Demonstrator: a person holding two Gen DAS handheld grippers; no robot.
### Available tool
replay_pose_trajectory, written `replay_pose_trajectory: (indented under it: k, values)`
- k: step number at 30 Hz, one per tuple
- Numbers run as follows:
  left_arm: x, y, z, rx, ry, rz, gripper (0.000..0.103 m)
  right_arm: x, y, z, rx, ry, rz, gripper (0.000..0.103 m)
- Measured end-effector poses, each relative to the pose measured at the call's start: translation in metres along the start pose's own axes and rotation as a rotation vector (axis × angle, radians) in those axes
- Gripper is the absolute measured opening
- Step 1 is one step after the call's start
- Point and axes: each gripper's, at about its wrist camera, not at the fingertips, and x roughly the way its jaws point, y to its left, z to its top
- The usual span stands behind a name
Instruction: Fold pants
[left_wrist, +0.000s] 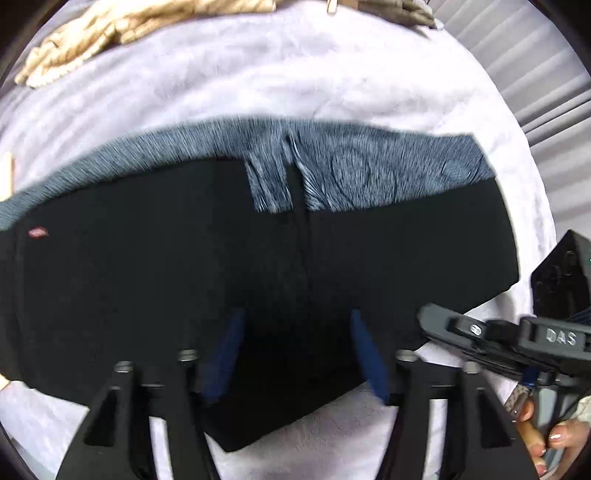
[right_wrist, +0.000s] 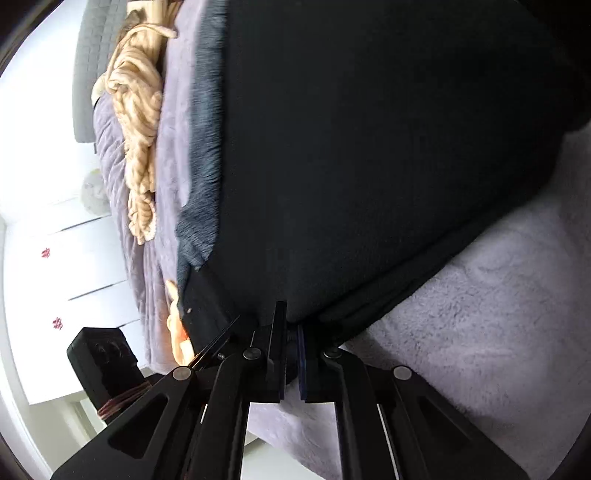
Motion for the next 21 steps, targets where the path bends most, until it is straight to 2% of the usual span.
replay_pose_trajectory:
  k: [2,3,5,8,11,13,16,17,19,20,21]
  values:
    - [-0.020,-0.001,0.003,0.016,-0.040,0.004,0.067,-0.013,0.014,-0.001,-0.086,0.041,-0.025,0.010]
    - [-0.027,-0.002,0.006,0.020,-0.057,0.001,0.067,-0.024,0.025,-0.002,-0.150,0.062,-0.060,0.018]
    - [-0.039,-0.005,0.018,0.021,-0.088,-0.010,0.067,-0.048,0.044,-0.001,-0.265,0.041,-0.090,0.020]
    - [-0.035,-0.022,0.045,0.046,-0.113,-0.013,0.068,-0.091,0.065,0.021,-0.366,-0.080,-0.109,0.020]
    - [-0.011,-0.047,0.071,0.083,-0.095,0.000,0.068,-0.107,0.066,0.065,-0.337,-0.169,-0.159,0.020]
    - [0.011,-0.053,0.081,0.079,-0.074,0.053,0.068,-0.105,0.064,0.091,-0.332,-0.196,-0.192,0.020]
    - [0.042,-0.037,0.077,0.052,-0.013,0.117,0.068,-0.082,0.061,0.118,-0.412,-0.191,-0.384,0.020]
    - [0.044,-0.031,0.072,0.061,-0.017,0.101,0.068,-0.073,0.058,0.123,-0.416,-0.164,-0.412,0.020]
    - [0.040,-0.029,0.059,0.127,-0.029,0.118,0.068,-0.058,0.053,0.119,-0.427,-0.113,-0.434,0.020]
    - [0.036,-0.027,0.055,0.139,-0.018,0.131,0.068,-0.053,0.054,0.110,-0.474,-0.122,-0.461,0.020]
    - [0.031,-0.021,0.052,0.121,-0.003,0.098,0.068,-0.054,0.054,0.103,-0.506,-0.134,-0.475,0.020]
